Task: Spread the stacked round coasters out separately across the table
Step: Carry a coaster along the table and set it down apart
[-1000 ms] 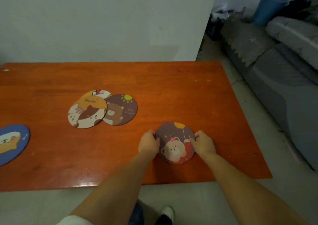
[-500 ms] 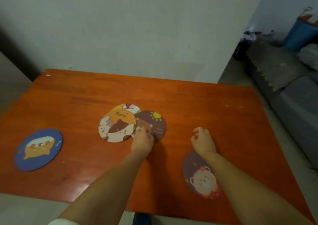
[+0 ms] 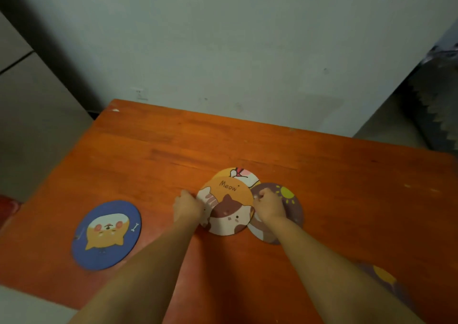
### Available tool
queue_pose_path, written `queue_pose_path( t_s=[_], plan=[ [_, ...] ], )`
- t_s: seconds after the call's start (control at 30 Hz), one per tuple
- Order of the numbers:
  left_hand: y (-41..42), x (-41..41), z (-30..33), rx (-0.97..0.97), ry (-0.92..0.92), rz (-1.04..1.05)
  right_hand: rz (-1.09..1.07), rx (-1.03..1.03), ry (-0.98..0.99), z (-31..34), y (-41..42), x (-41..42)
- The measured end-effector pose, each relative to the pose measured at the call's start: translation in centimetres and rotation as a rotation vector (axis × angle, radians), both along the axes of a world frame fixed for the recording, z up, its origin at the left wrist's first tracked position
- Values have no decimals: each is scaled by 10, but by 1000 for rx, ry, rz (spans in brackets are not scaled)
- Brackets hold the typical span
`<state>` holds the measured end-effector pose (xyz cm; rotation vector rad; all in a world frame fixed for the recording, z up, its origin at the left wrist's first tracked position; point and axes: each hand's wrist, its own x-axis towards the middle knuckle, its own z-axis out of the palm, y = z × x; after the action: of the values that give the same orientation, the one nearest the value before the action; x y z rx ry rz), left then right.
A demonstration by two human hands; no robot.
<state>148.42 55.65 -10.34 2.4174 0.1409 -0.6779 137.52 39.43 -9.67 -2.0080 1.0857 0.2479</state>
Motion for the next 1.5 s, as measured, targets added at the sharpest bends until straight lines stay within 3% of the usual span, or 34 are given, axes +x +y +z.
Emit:
queue_pose_path(
  t_s=[0.2, 0.4, 0.5, 0.67, 1.13, 1.3, 1.5],
  plan=[
    [-4, 1, -7, -106, 34, 64, -74, 55, 62, 0, 9, 12],
    [-17, -7, 13, -269, 31, 144, -126, 109, -39, 11, 4, -7],
    [-44, -30, 28, -325, 7, 61, -223, 75, -103, 22, -20, -37],
    [-107, -105, 46, -349, -12, -139, -396, -23, -136, 36, -74, -128],
    [-280, -461, 51, -395, 92, -504, -724, -146, -143, 51, -199, -522],
    [-340, -532, 55, -435, 109, -538, -800, -155, -170, 55, -250, -597],
    [-418, -556, 46, -461, 133, -473, -724, -179, -160, 60, -332, -621]
  ],
)
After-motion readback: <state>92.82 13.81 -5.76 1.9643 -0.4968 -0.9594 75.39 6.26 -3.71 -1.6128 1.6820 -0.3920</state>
